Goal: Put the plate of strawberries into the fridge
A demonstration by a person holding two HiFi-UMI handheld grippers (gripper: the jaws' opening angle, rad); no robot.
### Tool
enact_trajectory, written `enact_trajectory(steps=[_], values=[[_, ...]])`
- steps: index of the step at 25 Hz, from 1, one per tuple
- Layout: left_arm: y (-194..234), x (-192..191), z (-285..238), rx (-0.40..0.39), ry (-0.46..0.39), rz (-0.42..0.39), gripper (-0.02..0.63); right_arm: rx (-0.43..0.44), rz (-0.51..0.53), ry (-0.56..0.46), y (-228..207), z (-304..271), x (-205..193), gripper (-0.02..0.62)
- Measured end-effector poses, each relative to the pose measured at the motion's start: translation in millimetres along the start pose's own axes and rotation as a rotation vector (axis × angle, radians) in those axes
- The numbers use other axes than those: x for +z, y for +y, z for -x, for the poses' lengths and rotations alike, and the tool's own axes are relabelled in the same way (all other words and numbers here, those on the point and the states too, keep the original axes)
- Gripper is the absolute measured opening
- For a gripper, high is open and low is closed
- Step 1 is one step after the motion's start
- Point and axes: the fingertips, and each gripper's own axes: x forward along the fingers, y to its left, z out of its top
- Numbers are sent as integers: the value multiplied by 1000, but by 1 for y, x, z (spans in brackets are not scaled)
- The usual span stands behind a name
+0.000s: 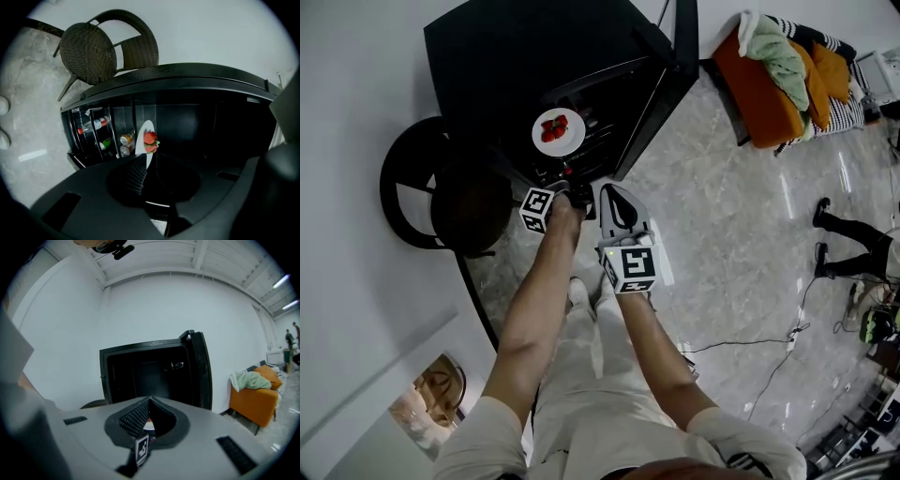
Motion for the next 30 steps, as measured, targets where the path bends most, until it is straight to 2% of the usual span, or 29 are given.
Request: enact_trajectory(steps=[2,5,10,17,23,30], values=[[-8,-3,7,-14,27,-27,55,3,4,-2,3,5,3,12],[-18,-5,21,-30,46,-45,11,-4,5,0,4,13,9,12],[-34,-12,43,-76,72,11,0,0,11,-10,8,20,21,12],[-60,-20,82,-124,101,26,0,4,14,-2,17,37,35,12],[-89,-35,111,-149,166,42,0,27,5,11,30,47,54,12],[-128,-34,152,-216,159,95,0,50,12,0,45,65,86,12]])
